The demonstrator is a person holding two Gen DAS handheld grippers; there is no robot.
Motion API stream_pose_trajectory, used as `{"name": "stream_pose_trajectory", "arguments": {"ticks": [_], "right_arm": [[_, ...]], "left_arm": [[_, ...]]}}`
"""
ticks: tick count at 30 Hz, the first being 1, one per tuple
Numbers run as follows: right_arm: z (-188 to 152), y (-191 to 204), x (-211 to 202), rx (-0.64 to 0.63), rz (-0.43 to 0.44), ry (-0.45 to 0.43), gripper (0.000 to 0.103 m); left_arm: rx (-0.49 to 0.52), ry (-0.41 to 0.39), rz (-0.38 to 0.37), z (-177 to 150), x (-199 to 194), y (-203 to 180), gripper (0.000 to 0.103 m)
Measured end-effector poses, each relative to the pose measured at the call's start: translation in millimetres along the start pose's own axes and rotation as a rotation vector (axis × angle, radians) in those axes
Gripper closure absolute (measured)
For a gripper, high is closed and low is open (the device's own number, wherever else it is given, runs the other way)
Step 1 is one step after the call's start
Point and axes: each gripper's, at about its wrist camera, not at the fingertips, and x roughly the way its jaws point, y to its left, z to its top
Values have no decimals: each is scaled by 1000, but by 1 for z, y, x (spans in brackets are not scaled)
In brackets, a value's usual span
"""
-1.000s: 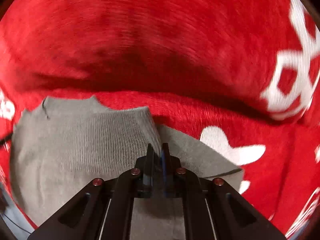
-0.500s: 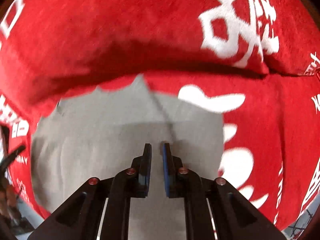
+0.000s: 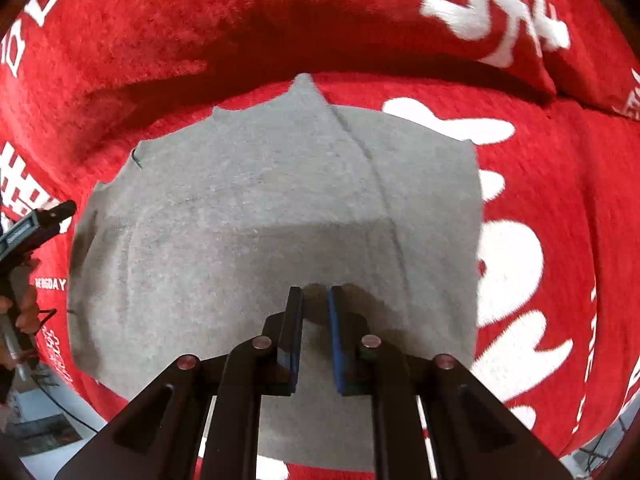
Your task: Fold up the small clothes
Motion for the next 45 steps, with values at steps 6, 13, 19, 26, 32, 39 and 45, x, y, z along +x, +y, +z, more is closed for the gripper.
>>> {"name": "stream_pose_trajectory", "arguments": {"ticks": [6, 13, 19, 26, 32, 39, 45], "right_arm": [[-28, -9, -9, 11, 19, 21, 89], [-33, -28, 3, 38, 16, 40, 89], [-24, -24, -7, 35, 10, 57, 89], [-45, -48, -27, 188, 70, 58, 89], [-66, -38, -18, 125, 26, 83, 89], [-91, -52, -17, 63, -4, 117, 89], [-98, -59, -31, 149, -4, 136, 86]], "left_arm": [[-79, 152, -74, 10, 41, 12, 89], [-14, 98, 25, 5, 38, 23, 93], [-112, 69, 110, 4, 22, 54, 93], [-19, 69, 39, -64, -38, 50, 93], [-23, 144, -15, -122, -43, 29, 93], [-22, 178, -2, -165, -36, 30, 93], [-48, 222, 24, -176, -49, 37, 93]]}}
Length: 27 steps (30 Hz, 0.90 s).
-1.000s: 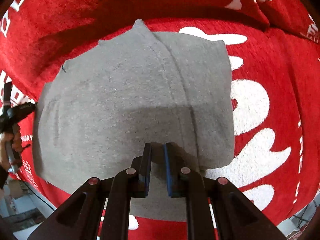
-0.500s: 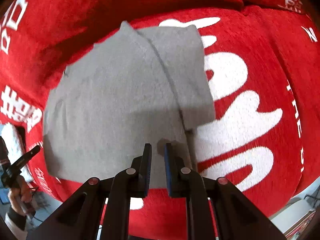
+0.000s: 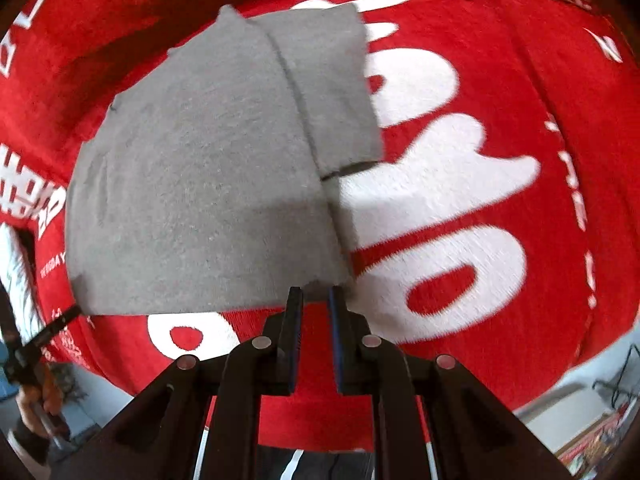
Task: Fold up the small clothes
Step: 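Lay the folded sweater flat and open both grippers above it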
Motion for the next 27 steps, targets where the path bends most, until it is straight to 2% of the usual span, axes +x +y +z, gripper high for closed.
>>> {"name": "stream_pose_trajectory", "arguments": {"ticks": [3, 4, 5, 9, 13, 15, 16, 17, 18, 19, 20, 22, 24, 27], "right_arm": [[-1, 2, -10, 15, 22, 1, 73], [-2, 4, -11, 17, 24, -1, 62], [-3, 6, -13, 19, 25, -4, 57], [-15, 22, -9, 15, 54, 19, 57], [-27, 42, 0, 6, 85, 59, 56], [-30, 48, 4, 3, 103, 72, 52], [-31, 50, 5, 1, 109, 76, 50], [-31, 51, 5, -1, 115, 81, 49], [-32, 54, 7, -6, 122, 88, 49], [-31, 53, 7, -10, 124, 93, 49], [-28, 59, 12, -14, 125, 98, 49], [-27, 64, 16, -19, 131, 107, 47], [-24, 67, 19, -22, 137, 113, 37], [-19, 68, 18, -27, 151, 110, 36]], "left_arm": [[14, 0, 22, -10, -12, -11, 93], [15, 3, 5, -11, -15, -14, 93], [12, 8, -10, -14, -18, -19, 93], [13, 48, -37, -15, -21, -38, 93], [33, 18, -4, -19, -28, -56, 93], [27, 12, -10, -15, -27, -59, 93], [24, 12, -13, -16, -27, -60, 86], [22, 13, -11, -14, -26, -59, 38], [15, 8, 6, -15, -27, -58, 8], [6, -23, 24, -15, -30, -59, 3], [14, -52, 24, -17, -34, -59, 2], [21, -43, 31, -17, -34, -60, 2], [11, -34, 34, -17, -34, -59, 2], [-15, -21, 48, -13, -33, -59, 2]]}}
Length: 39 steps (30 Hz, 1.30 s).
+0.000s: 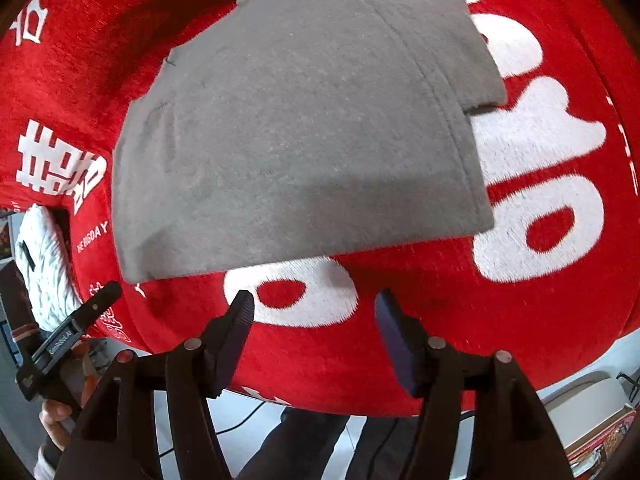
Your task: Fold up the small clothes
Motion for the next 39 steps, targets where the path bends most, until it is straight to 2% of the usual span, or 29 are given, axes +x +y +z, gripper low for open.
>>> {"name": "stream_pose_trajectory", "arguments": {"ticks": [4, 16, 18, 19, 22, 28, 31, 39], "right_arm": [[7, 2, -3, -21, 15, -7, 25], [17, -16, -11, -14, 80, -44, 22], [16, -13, -13, -36, 95, -62, 10], [15, -11, -14, -43, 98, -71, 0], [10, 2, -14, -70, 114, -80, 0], [-8, 34, 7, -23, 161, -71, 0], [-18, 49, 22, 19, 189, -82, 0], [-31, 92, 70, 123, 276, -11, 0]], "left_arm": [[-7, 9, 32, 4, 3, -3, 2], [35, 17, 77, 1, 13, -32, 2], [52, 19, 101, -1, 20, -34, 2], [56, 27, 107, -3, 25, -34, 2], [58, 77, 59, -6, 37, -29, 2], [138, 54, -18, 1, 31, -7, 2], [153, 24, -25, 12, 23, 13, 2], [78, -9, -62, 42, 25, 85, 2]]}}
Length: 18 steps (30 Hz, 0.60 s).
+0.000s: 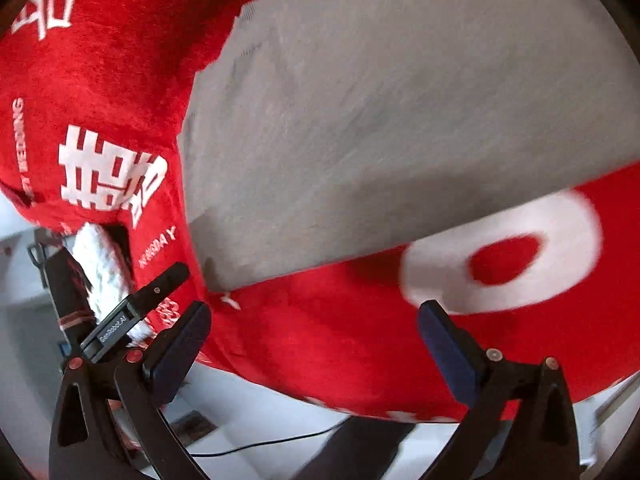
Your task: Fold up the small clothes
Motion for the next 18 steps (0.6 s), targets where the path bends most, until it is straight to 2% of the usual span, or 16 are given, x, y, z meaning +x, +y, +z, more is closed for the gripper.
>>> {"name": "stream_pose_trajectory", "arguments": {"ticks": [5, 12, 16, 18], "right_arm": [[-4, 6, 24, 109, 155, -16, 0], [-6, 6, 62, 276, 338, -34, 3], [-6, 9, 78, 382, 397, -38, 21], [-5, 7, 84, 443, 426, -46, 25]], "left_arm": [[-69, 7, -79, 10, 7, 34, 2], [-77, 1, -181, 21, 13, 41, 2], [-116, -21, -243, 26, 13, 46, 2], [-130, -19, -274, 31, 16, 48, 2]]}}
